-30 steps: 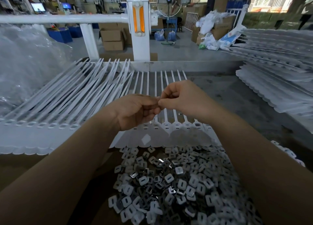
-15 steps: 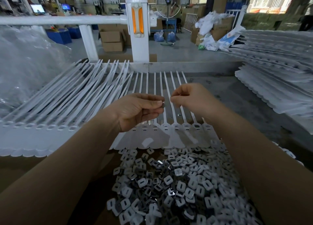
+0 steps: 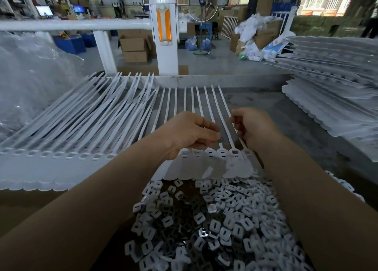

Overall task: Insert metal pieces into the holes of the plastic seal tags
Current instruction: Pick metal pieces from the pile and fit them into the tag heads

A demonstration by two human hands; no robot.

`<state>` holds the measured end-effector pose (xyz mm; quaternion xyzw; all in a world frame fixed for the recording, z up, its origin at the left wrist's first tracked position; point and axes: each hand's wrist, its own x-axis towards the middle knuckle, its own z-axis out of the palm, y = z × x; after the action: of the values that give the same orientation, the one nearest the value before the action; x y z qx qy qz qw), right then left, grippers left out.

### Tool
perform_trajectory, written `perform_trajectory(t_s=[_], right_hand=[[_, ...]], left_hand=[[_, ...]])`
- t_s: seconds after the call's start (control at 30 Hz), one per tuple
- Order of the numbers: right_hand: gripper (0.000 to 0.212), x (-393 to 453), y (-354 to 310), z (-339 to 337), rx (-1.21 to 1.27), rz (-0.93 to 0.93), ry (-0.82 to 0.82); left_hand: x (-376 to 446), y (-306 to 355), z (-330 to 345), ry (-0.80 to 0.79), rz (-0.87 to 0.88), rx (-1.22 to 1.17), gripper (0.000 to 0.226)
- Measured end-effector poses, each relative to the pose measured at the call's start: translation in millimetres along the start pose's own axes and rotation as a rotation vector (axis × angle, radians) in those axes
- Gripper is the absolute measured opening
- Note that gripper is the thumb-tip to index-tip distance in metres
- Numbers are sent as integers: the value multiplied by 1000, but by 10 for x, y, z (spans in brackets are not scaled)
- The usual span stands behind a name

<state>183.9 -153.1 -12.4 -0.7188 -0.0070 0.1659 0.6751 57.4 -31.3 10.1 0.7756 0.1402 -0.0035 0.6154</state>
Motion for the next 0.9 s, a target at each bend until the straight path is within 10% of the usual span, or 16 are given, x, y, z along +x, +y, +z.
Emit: perform_trajectory(t_s=[0.23,0.53,0.9], right_hand=[[18,45,-43,-159,196,143,-91],[14,-45,-45,-140,-464,-176,-467],[8,-58,-22,-142,-458,-222,-461]], left_hand=[[117,40,172,24,78,111,16],[178,-118,51,356,212,93,12],[121,-101,-2,263,104,-35,15]])
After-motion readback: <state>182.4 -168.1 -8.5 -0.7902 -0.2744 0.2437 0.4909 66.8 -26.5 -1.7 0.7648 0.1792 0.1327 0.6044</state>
